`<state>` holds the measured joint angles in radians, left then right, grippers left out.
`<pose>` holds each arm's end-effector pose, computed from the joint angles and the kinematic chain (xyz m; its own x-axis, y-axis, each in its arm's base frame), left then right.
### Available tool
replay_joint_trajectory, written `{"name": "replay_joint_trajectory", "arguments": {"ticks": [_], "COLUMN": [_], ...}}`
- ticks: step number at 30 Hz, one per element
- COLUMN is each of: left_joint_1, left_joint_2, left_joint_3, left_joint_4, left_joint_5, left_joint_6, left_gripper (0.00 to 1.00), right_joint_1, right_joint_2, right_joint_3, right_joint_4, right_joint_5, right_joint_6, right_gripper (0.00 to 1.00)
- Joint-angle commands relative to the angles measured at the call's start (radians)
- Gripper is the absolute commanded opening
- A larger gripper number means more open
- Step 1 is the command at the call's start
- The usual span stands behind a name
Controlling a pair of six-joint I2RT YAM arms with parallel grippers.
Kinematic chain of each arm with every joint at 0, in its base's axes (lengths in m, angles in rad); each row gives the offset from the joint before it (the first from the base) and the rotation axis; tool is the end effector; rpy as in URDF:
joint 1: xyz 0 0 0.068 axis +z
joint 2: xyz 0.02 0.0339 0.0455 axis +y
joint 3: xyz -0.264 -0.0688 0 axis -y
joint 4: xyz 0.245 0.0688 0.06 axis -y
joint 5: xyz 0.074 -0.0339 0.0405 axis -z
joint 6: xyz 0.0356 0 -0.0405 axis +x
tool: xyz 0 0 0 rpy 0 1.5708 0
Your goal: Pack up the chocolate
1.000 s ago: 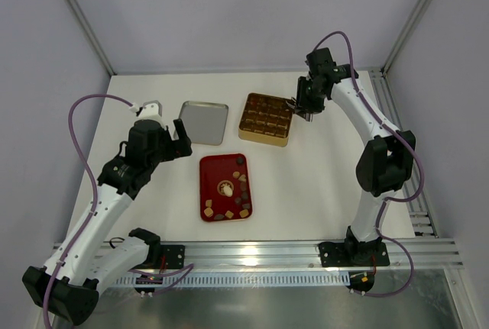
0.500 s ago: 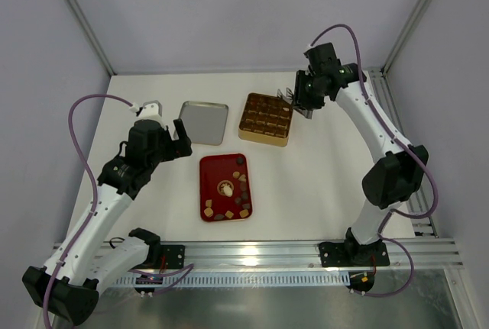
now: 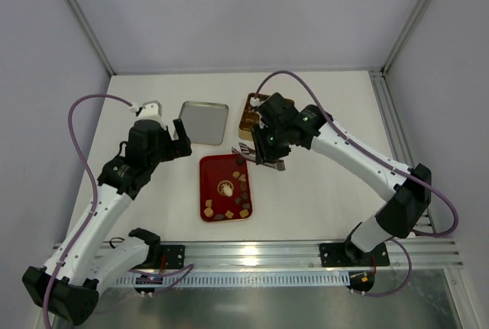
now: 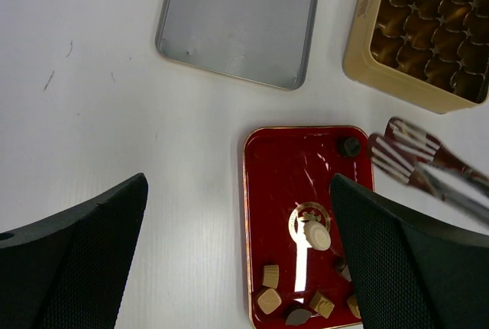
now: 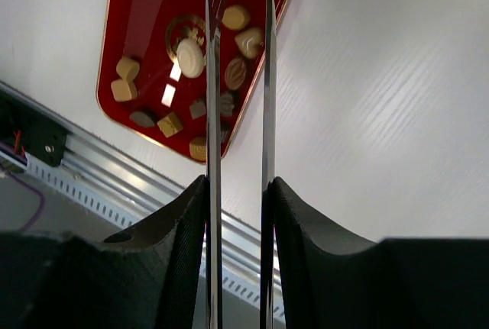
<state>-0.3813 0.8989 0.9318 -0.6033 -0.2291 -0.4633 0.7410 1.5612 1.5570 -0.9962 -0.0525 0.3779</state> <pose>0.1794 -0.0632 0.3295 -0.5310 -0.2560 -0.8078 -0.0585 0.9621 -0.2665 0.2362 0.2186 0.3443 -0.8336 -0.2633 -0.4856 -0.4168 0.8766 0.2403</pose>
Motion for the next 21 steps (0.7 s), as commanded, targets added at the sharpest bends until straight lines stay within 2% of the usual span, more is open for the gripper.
{"name": "replay_joint_trajectory", "arguments": {"ticks": [1, 9, 21], "left_joint_1": [0.002, 0.002, 0.002], "left_joint_2": [-0.014, -0.009, -0.008], "left_joint_3": [0.021, 0.021, 0.021], "left_joint_4": [0.016, 0.016, 0.016], "left_joint_5": [-0.026, -0.022, -0.026], "left_joint_6": [-0.001, -0.002, -0.002], "left_gripper": [1.00, 1.00, 1.00], "right_joint_1": [0.061, 0.190, 0.256], "right_joint_2": [-0.062, -0.038, 0.043], "right_joint_3": [-0.055, -0.087, -0.054], "right_joint_4": [0.001, -0.005, -0.031], "right_joint_5": [-0.024, -0.047, -0.020], "right_joint_6": [0.039, 0.044, 0.038], "right_gripper": [0.40, 0.40, 0.40]}}
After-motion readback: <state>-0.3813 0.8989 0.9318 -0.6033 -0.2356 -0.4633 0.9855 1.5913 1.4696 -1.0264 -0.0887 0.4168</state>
